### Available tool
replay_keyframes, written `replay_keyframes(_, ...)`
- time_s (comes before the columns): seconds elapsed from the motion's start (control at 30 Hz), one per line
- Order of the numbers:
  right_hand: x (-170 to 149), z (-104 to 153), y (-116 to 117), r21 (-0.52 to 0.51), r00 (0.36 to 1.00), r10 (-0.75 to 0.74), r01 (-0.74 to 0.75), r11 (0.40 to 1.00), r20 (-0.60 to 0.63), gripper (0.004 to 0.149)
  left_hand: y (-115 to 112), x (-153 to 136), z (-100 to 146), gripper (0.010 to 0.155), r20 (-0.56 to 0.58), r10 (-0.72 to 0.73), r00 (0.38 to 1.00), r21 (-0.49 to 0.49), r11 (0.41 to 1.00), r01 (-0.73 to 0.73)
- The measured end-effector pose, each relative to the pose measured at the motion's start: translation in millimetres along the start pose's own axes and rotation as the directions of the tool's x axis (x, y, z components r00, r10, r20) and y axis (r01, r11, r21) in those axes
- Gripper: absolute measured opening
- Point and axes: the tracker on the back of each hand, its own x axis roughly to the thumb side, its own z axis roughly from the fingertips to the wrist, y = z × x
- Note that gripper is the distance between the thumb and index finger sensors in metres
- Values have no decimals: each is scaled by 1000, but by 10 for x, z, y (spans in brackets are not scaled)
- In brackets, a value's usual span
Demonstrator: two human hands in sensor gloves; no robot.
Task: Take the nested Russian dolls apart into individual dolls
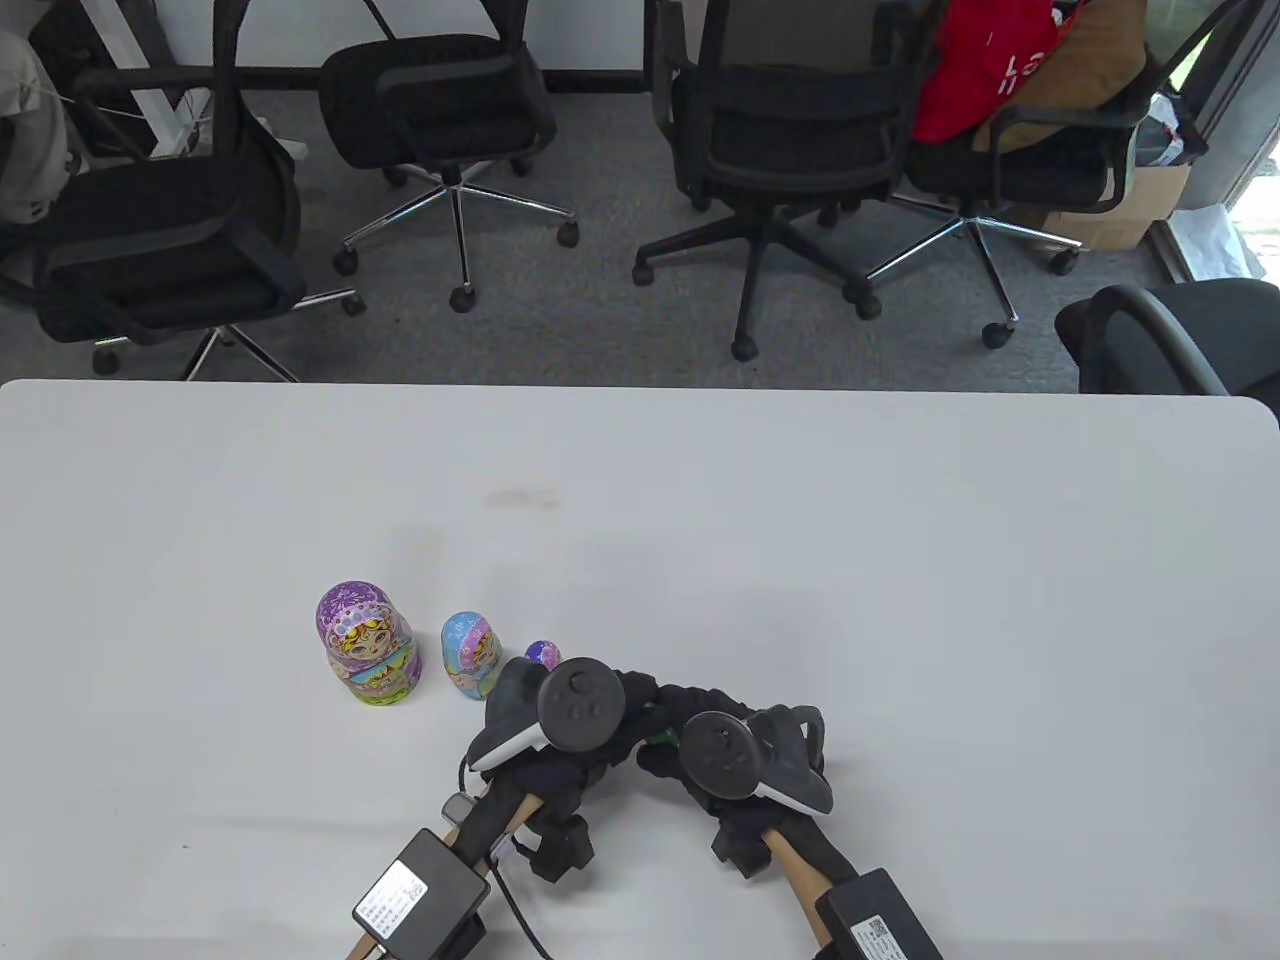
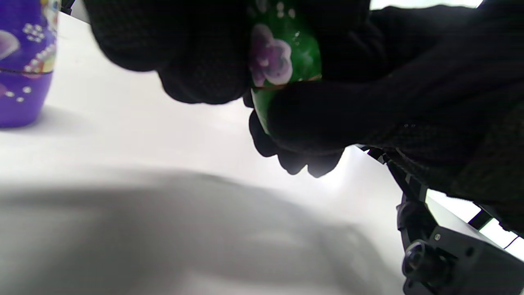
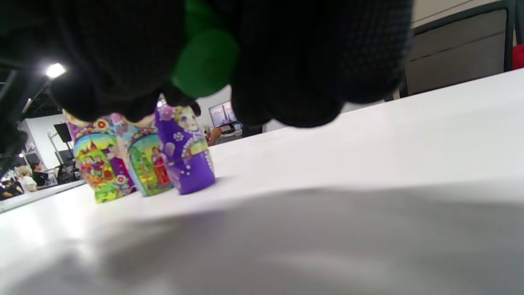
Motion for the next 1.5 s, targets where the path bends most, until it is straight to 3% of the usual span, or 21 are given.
replay_keyframes(0.33,-190,-5,-23,10,998,-26,26,1000,-54,66,93,-60,54,61,-25,9,1000,76,997,-8)
replay_keyframes(0.5,-303,3,-24,8,995,-42,43,999,-93,66,30,-69,38,62,-65,-120,991,62,990,124)
replay_keyframes(0.83,-360,18,-62,-12,992,-41,40,999,-119,66,-308,-90,-66,63,-131,-450,884,-135,891,433)
replay_keyframes(1.1,-361,19,-59,-12,992,-41,40,999,-119,66,-505,-143,-105,64,-135,-575,807,-230,811,539)
replay_keyframes(1.33,-354,24,-63,-15,992,-29,27,1000,-124,66,-435,-115,-83,66,-153,-567,810,-220,818,531)
replay_keyframes(1.5,-319,22,-58,-18,992,-2,-1,1000,-126,66,-205,-34,-14,66,-156,-461,873,-91,887,452)
